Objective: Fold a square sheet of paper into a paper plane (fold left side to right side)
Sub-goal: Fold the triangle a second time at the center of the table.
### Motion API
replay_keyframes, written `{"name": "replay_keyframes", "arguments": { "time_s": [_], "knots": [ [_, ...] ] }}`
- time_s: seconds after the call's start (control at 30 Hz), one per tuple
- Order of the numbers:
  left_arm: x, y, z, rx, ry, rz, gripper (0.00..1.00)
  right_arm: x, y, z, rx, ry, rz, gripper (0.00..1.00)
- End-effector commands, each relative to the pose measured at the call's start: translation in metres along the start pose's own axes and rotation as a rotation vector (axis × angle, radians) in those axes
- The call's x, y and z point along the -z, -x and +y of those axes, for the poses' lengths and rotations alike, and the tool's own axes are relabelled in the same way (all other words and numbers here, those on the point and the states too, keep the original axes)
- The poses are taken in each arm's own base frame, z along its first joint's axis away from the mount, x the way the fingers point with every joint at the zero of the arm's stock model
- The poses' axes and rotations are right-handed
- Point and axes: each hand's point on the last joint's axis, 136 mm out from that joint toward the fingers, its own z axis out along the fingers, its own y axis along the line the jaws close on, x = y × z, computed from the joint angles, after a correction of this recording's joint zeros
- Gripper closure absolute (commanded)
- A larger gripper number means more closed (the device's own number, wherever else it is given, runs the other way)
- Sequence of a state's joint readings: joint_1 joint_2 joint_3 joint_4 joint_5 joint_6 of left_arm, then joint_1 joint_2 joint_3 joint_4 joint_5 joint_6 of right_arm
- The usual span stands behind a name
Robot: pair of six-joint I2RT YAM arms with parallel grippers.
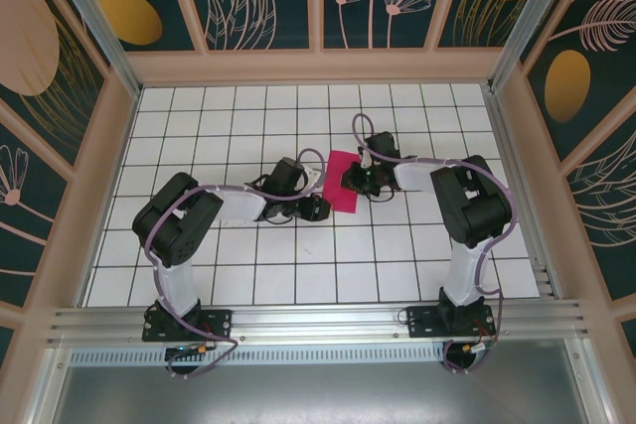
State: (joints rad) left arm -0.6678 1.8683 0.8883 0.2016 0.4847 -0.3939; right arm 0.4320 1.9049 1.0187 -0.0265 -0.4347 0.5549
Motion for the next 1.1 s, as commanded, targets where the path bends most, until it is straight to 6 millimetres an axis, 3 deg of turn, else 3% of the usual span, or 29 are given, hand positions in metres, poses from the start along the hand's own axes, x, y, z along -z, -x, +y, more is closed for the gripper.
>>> {"name": "replay_keyframes", "arguments": {
  "time_s": [0.0, 0.17, 0.47, 0.73, 1.07],
  "knots": [
    [0.015, 0.007, -0.012, 0.001, -0.003, -0.011, 0.72, -0.005, -0.019, -0.025, -0.028, -0.087, 0.060, 0.85],
    [0.026, 0.035, -0.034, -0.027, -0.053, -0.075, 0.72, -0.004, -0.018, -0.025, -0.027, -0.085, 0.056, 0.85],
    [-0.004, 0.038, -0.015, -0.020, -0.011, -0.027, 0.68, -0.004, -0.020, -0.026, -0.029, -0.087, 0.061, 0.85],
    [-0.012, 0.023, 0.004, -0.006, 0.045, 0.011, 0.69, -0.002, -0.016, -0.021, -0.020, -0.073, 0.048, 0.84],
    [-0.021, -0.002, 0.024, 0.020, 0.095, 0.068, 0.82, 0.031, 0.008, 0.018, 0.048, 0.025, -0.047, 0.86]
  ]
}}
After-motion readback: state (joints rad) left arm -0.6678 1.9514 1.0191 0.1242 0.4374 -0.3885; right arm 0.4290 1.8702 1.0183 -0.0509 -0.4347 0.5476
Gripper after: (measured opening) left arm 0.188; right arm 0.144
